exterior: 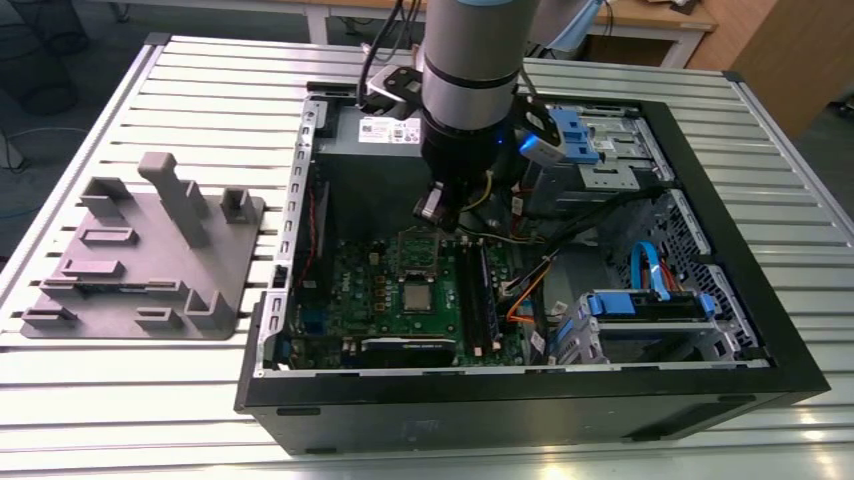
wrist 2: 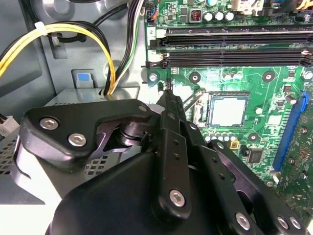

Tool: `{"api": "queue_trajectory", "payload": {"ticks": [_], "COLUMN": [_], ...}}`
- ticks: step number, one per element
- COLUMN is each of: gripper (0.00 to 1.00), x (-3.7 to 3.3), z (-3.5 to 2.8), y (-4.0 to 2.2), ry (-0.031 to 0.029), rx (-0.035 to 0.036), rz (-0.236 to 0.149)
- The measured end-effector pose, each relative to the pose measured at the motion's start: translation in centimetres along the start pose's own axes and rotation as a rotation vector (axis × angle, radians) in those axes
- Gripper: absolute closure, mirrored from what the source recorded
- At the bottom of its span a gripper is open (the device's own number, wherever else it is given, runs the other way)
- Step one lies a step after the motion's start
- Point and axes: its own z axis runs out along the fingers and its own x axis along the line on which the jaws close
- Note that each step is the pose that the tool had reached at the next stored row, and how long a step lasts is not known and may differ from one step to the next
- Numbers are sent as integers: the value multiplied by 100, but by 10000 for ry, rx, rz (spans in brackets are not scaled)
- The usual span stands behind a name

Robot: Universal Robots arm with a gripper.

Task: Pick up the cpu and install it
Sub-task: 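Close the cpu cover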

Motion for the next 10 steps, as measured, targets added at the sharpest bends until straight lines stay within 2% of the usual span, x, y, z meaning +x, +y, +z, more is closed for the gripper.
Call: {"api": "queue_trajectory", "payload": {"ticks": [10], "gripper": [89], "x": [-2], "z": [-37], "y": [0], "ry": [1], "rx": [0], "rz": [0]}}
